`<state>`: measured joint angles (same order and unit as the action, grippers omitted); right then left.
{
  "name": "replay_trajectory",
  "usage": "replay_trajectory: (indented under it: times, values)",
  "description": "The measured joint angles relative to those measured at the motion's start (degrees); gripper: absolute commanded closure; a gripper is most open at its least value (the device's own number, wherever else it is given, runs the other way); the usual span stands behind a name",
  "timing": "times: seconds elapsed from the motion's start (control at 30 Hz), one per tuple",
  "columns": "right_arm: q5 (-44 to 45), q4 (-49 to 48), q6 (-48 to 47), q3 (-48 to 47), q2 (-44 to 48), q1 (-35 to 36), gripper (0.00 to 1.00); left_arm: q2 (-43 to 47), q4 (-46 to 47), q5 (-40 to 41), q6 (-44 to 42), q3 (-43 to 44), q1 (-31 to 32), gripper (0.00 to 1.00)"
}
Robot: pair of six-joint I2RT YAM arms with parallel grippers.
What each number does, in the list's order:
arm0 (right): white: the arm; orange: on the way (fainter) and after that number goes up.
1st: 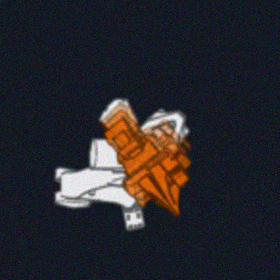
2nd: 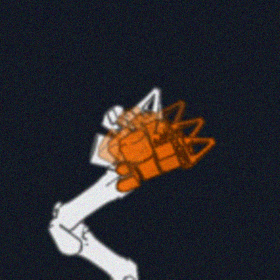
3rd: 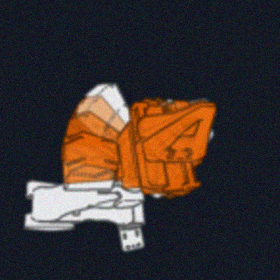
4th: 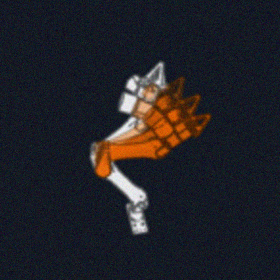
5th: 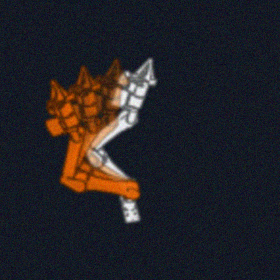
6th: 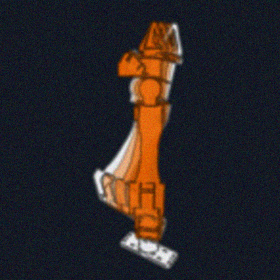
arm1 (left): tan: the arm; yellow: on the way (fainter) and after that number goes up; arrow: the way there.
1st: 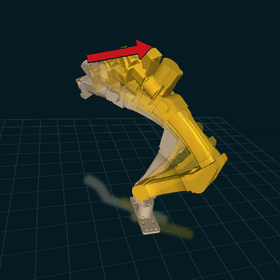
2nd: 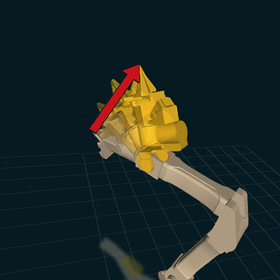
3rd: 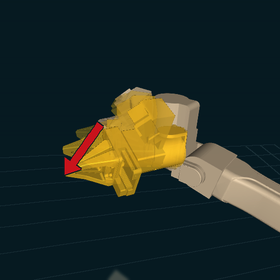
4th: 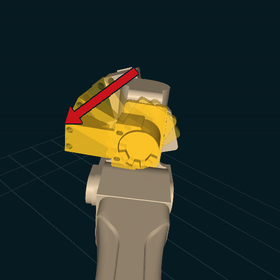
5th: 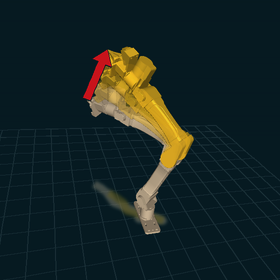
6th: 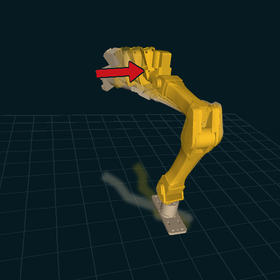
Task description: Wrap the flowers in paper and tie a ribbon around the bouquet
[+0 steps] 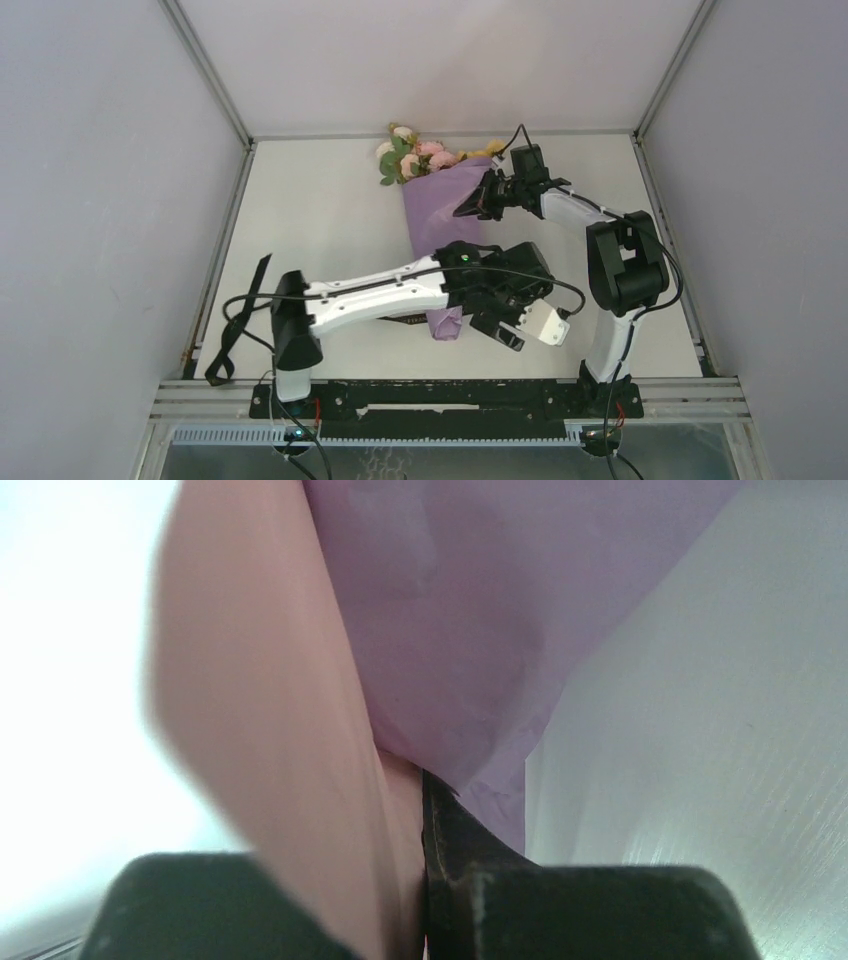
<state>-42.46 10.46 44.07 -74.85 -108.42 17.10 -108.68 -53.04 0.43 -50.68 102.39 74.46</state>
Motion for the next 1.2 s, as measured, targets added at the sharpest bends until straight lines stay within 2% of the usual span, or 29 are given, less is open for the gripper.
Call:
replay_trajectory:
  times: [0.07,0.17,0.23,0.3,0.37,0.4,0.5,0.53,0.57,0.67,0.77,0.83,0.93,1.2]
  values:
    - [0.0,0.5,-0.6,0.0,0.0,0.3,1.0,2.1,-4.9,-2.9,2.1,3.2,-0.1,0.0]
    - [0.2,1.0,-1.4,0.0,0.0,0.7,1.0,7.4,-13.1,-7.3,5.0,3.0,-1.7,0.0]
    - [0.3,1.2,-1.8,0.0,0.0,0.9,1.0,11.8,-16.7,-10.1,7.0,0.6,-5.3,0.0]
    - [0.5,1.3,-2.0,0.0,0.0,1.2,1.0,16.2,-18.7,-11.8,8.8,-2.5,-11.9,0.0]
    - [0.6,1.3,-2.0,0.0,0.0,1.5,1.0,20.8,-19.0,-13.4,10.6,-6.4,-23.3,0.03]
    - [0.6,1.3,-2.0,0.0,0.0,1.7,1.0,23.5,-18.0,-13.7,12.0,-9.3,-28.8,0.08]
    - [1.0,1.2,-2.0,0.0,0.0,2.6,1.0,27.2,-13.0,-11.7,14.8,-15.9,-54.6,0.43]
    - [1.1,1.1,-2.0,0.0,0.0,2.8,1.0,27.8,-10.6,-10.2,15.7,-18.7,-62.2,0.52]
    - [1.3,1.2,-2.0,0.0,0.0,3.2,1.0,27.8,-8.7,-8.8,16.7,-21.1,-67.8,0.57]
    - [1.8,1.2,-2.4,0.0,0.1,4.1,1.0,24.2,-3.4,-5.4,17.3,-28.3,-85.7,0.55]
    - [2.6,1.6,-3.1,0.0,0.3,4.8,1.0,16.3,-0.1,-3.9,17.6,-31.0,-96.6,0.35]
    - [3.2,1.8,-3.6,0.0,0.3,5.1,1.0,11.5,1.9,-3.7,17.9,-31.6,-100.6,0.28]
    - [3.8,2.2,-4.1,0.0,0.3,5.4,1.0,6.8,3.9,-4.1,18.8,-32.1,-102.5,0.25]
    - [5.9,3.5,-5.5,0.0,0.3,5.9,1.0,-0.4,4.1,-5.4,19.6,-28.7,-101.5,0.36]
